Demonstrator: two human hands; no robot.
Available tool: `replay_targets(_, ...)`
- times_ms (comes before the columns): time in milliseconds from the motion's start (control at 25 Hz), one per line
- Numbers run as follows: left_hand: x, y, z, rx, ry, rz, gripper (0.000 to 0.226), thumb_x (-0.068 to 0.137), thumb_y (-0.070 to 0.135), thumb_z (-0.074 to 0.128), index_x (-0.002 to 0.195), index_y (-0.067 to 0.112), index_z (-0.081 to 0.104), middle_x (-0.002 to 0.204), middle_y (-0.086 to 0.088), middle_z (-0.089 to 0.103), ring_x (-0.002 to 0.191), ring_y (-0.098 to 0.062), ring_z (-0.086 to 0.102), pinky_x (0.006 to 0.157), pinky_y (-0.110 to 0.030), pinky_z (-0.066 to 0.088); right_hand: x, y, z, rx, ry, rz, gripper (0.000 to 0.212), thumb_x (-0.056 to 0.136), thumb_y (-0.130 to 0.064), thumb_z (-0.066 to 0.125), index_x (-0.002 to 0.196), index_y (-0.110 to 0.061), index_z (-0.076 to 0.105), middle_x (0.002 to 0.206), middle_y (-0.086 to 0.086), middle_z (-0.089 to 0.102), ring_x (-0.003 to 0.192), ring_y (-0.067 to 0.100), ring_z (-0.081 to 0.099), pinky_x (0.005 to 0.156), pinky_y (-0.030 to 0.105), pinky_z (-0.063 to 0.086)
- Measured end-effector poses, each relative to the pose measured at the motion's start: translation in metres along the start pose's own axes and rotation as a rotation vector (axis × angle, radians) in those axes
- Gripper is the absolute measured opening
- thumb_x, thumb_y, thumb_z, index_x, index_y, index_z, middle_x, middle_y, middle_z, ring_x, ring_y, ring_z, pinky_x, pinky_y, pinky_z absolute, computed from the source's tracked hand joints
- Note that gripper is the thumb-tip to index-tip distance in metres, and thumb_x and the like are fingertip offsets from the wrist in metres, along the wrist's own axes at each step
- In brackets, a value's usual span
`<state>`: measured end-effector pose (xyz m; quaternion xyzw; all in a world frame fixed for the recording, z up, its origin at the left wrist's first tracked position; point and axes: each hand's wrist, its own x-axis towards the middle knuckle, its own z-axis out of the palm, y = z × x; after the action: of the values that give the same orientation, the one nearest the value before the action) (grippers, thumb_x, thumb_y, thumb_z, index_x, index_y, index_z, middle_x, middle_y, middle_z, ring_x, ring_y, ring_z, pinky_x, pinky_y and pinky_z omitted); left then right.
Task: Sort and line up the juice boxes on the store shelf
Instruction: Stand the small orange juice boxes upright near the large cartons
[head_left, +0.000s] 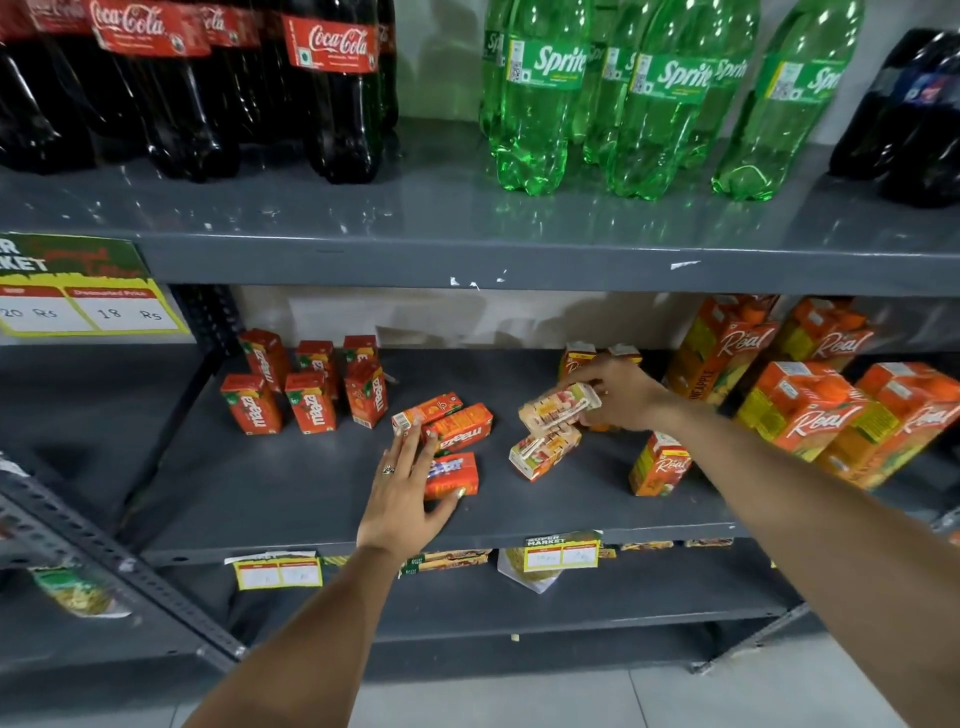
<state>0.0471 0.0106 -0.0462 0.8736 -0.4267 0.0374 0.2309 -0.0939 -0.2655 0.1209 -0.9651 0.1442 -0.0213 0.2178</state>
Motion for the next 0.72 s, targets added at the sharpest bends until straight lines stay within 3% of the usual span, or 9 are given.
replay_targets(120, -0.001, 0.001, 0.000, 0.003, -0.010, -0.016, 0.087, 0.085, 0.071, 0.035, 0.153, 0.021, 0.015, 0.163, 0.000, 0.001, 0.148, -0.027, 0.007, 0.117, -0.047, 0.021, -0.008, -0.002, -0.025, -0.174, -0.126, -0.059, 0.039, 0.078, -0.003, 0.076, 0.111, -0.023, 0.073, 0.114, -0.006, 0.069, 0.102, 0.008, 0.061, 0.089, 0.027, 0.049)
replay_targets(280, -0.002, 0.003, -0.001, 0.002, -0.014, -0.021, 0.088, 0.084, 0.071, 0.034, 0.153, 0.020, 0.017, 0.163, -0.002, 0.006, 0.148, -0.029, 0.010, 0.117, -0.049, 0.023, -0.022, -0.002, -0.021, -0.393, -0.250, -0.095, 0.044, 0.082, 0.004, 0.067, 0.116, -0.023, 0.071, 0.115, 0.001, 0.062, 0.106, 0.018, 0.057, 0.076, 0.019, 0.039)
replay_targets(360, -0.002, 0.003, -0.001, -0.001, -0.012, -0.019, 0.087, 0.084, 0.070, 0.035, 0.152, 0.019, 0.018, 0.162, -0.003, 0.008, 0.148, -0.029, 0.011, 0.116, -0.048, 0.021, -0.028, 0.000, -0.010, -0.446, -0.287, -0.100, 0.044, 0.085, 0.003, 0.064, 0.119, -0.023, 0.068, 0.114, 0.004, 0.059, 0.105, 0.022, 0.056, 0.076, 0.024, 0.042)
replay_targets(440, -0.002, 0.003, -0.001, -0.011, -0.017, -0.026, 0.086, 0.084, 0.070, 0.037, 0.152, 0.020, 0.019, 0.162, -0.003, 0.008, 0.147, -0.030, 0.013, 0.115, -0.048, 0.021, -0.031, 0.000, 0.000, -0.479, -0.314, -0.081, 0.049, 0.085, 0.004, 0.063, 0.123, -0.027, 0.064, 0.115, 0.005, 0.056, 0.107, 0.024, 0.054, 0.085, 0.033, 0.046)
replay_targets(720, -0.002, 0.003, -0.001, -0.022, -0.017, -0.028, 0.086, 0.084, 0.069, 0.039, 0.153, 0.021, 0.017, 0.162, -0.004, 0.009, 0.147, -0.030, 0.013, 0.116, -0.049, 0.020, -0.039, -0.007, 0.008, -0.551, -0.350, -0.107, 0.063, 0.083, 0.008, 0.062, 0.134, -0.028, 0.054, 0.120, 0.003, 0.052, 0.109, 0.023, 0.054, 0.073, 0.027, 0.040)
